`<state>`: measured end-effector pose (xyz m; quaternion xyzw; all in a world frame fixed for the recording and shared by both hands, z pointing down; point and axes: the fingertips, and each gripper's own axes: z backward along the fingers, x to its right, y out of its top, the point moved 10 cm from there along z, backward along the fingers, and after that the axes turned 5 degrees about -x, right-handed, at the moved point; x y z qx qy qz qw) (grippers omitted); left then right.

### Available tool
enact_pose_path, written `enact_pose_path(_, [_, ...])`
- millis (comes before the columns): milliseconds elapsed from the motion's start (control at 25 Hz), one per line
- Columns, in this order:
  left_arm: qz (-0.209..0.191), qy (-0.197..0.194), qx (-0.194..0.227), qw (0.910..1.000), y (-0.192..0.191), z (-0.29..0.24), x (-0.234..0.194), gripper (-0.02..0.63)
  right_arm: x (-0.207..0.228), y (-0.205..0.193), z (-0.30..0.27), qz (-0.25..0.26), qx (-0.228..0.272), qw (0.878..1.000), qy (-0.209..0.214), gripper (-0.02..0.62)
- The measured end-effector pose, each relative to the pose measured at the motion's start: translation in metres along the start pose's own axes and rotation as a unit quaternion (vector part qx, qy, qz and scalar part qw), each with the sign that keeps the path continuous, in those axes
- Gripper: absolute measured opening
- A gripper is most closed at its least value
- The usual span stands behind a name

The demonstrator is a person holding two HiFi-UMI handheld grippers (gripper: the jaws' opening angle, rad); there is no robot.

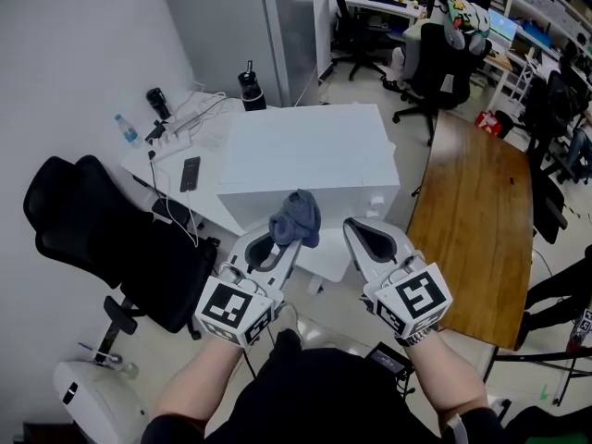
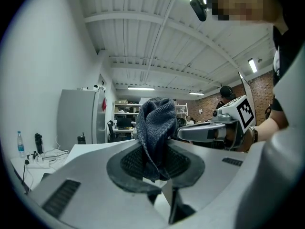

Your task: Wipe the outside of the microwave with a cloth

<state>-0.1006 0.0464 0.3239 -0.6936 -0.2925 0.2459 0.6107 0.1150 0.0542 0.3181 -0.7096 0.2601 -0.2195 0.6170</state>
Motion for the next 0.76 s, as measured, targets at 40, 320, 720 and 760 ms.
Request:
enact_pose_path(40, [0.0,-0.002,-0.001,1.0,-0.001,0.0,0.003,0.079,-0.001,0.0,0.001,0.0,0.0,1.0,0.0,0.0])
enact_pose_path(320, [-0.002,-0.011,-0.007,0.9999,-0.004,-0.001,0.015,0.078,-0.004,-0.004,0.009,-0.002,-0.002,1.0,-0.003,0.0])
enact_pose_path(720, [-0.002,-0.018,-0.009,0.9998,-0.006,0.004,0.021,0.078,-0.012,-0.007,0.014,-0.007,-0.003,1.0,-0.008,0.0])
enact_pose_path(760, [-0.001,-0.018,-0.009,0.9998,-0.007,0.005,0.023,0.078,-0.012,-0.008,0.015,-0.007,-0.003,1.0,-0.009,0.0])
